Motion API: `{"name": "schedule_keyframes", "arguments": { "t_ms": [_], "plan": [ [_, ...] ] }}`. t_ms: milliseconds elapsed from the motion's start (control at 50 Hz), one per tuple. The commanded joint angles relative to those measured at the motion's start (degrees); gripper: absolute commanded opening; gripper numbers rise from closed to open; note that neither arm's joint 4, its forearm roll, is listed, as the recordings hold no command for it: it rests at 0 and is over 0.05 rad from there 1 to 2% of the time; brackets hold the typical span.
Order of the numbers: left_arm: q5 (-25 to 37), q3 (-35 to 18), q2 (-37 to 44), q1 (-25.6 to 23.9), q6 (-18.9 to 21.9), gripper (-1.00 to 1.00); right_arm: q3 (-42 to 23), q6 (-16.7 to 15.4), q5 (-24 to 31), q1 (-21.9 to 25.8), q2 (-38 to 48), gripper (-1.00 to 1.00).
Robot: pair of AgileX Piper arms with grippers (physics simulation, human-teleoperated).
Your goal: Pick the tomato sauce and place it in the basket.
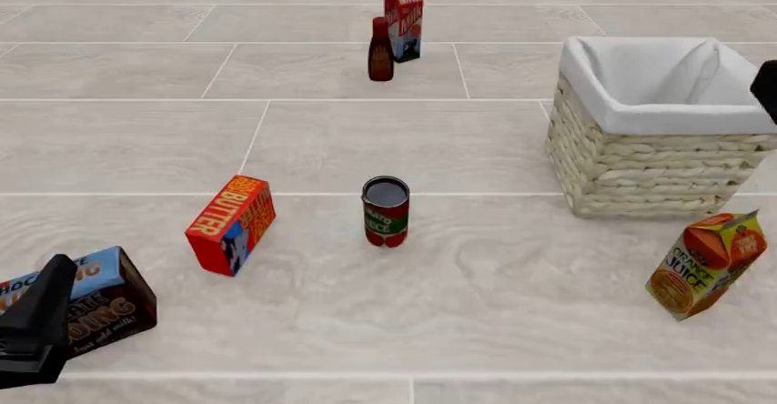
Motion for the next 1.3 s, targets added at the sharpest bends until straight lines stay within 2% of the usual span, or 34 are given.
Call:
{"name": "schedule_keyframes", "arguments": {
  "t_ms": [20,60,100,180,200,300,420,540,580,600,640,840,1300],
  "plan": [
    [0.0,0.0,0.0,0.0,0.0,1.0,-13.72,-2.55,1.87,4.0,14.5,1.0],
    [0.0,0.0,0.0,0.0,0.0,1.0,-14.75,-4.05,0.53,4.99,16.93,1.0],
    [0.0,0.0,0.0,0.0,0.0,1.0,-16.05,-3.52,-0.04,5.53,20.47,1.0],
    [0.0,0.0,0.0,0.0,0.0,1.0,-17.42,-5.27,-1.93,6.39,25.18,1.0],
    [0.0,0.0,0.0,0.0,0.0,1.0,-18.85,-3.12,-1.14,7.35,28.1,1.0],
    [0.0,0.0,0.0,0.0,0.0,1.0,-19.93,-4.62,-2.49,10.06,32.33,1.0],
    [0.0,0.0,0.0,0.0,0.0,1.0,-22.5,-3.33,-3.79,11.57,39.08,1.0],
    [0.0,0.0,0.0,0.0,0.0,1.0,-23.72,-4.77,-5.41,12.65,43.02,1.0],
    [0.0,0.0,0.0,0.0,0.0,1.0,-24.47,-3.44,-5.6,14.47,44.32,1.0],
    [0.0,0.0,0.0,0.0,0.0,1.0,-24.67,-4.62,-5.85,13.6,45.64,1.0],
    [0.0,0.0,0.0,0.0,0.0,1.0,-25.19,-5.21,-5.91,15.0,47.39,1.0],
    [0.0,0.0,0.0,0.0,0.0,1.0,-27.45,-4.46,-6.46,17.63,53.17,1.0],
    [0.0,0.0,0.0,0.0,0.0,1.0,-27.17,-3.94,-8.14,22.13,60.37,1.0]
  ]
}}
